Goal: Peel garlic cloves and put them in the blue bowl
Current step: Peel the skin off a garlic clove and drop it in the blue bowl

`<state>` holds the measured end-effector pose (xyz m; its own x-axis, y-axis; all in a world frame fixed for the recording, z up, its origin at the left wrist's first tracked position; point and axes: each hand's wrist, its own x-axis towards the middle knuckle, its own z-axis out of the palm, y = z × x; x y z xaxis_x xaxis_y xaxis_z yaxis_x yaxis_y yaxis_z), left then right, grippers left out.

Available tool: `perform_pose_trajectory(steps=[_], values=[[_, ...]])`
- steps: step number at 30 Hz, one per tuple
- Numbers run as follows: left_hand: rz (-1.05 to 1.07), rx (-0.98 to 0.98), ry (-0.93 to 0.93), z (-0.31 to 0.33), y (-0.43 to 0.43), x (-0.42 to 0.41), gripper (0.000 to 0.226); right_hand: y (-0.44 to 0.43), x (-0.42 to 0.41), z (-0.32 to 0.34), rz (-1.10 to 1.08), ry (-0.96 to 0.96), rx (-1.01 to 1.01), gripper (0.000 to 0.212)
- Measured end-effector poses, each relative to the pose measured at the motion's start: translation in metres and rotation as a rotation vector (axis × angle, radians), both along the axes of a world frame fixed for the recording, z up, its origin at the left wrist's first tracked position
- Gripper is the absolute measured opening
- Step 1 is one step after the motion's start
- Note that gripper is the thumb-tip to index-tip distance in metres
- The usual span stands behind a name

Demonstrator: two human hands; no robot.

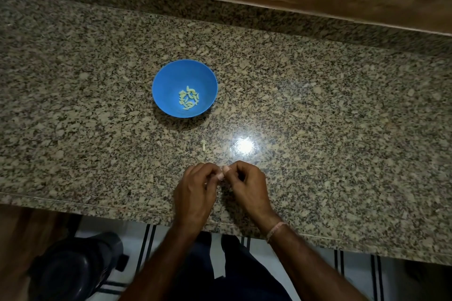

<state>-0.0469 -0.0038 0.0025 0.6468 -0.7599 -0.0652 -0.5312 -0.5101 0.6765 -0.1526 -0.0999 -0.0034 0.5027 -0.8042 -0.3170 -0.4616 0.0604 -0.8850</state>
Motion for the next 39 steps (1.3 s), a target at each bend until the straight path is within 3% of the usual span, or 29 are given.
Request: perform_pose_trajectory(steps=[6,12,17,20,27,30,34,36,39], values=[[0.318,0.065,-0.058,-0.017,0.02,0.038,0.01,-0.002,-0.004,-0.008,-0.004,0.019,-0.095,0.013],[0.272,-0.028,-0.001,-0.03,0.031,0.048,0.02,-0.008,-0.025,-0.006,0.069,0.075,-0.299,0.026],[0.071,-0.004,0.144,-0.03,0.05,0.008,0.03,0.005,-0.054,-0.012,0.378,0.252,-0.389,0.055],[-0.045,0.097,0.057,-0.033,0.053,-0.001,0.033,0.017,-0.043,-0.012,0.348,0.197,-0.411,0.046],[0.128,0.088,0.074,-0.027,0.039,-0.004,0.021,0.005,0.006,-0.004,0.366,0.053,-0.339,0.031],[0.211,0.095,0.054,-0.027,0.03,-0.005,0.021,-0.005,-0.012,-0.004,0.37,0.059,-0.321,0.037],[0.328,0.011,0.151,-0.028,0.04,-0.003,0.013,0.011,-0.012,-0.008,0.539,0.136,-0.451,0.054],[0.415,-0.034,0.182,-0.026,0.047,-0.001,0.013,0.017,0.001,-0.013,0.573,0.127,-0.471,0.042],[0.483,-0.047,0.243,-0.021,0.052,0.0,0.012,0.022,0.011,-0.019,0.524,0.128,-0.483,0.005]])
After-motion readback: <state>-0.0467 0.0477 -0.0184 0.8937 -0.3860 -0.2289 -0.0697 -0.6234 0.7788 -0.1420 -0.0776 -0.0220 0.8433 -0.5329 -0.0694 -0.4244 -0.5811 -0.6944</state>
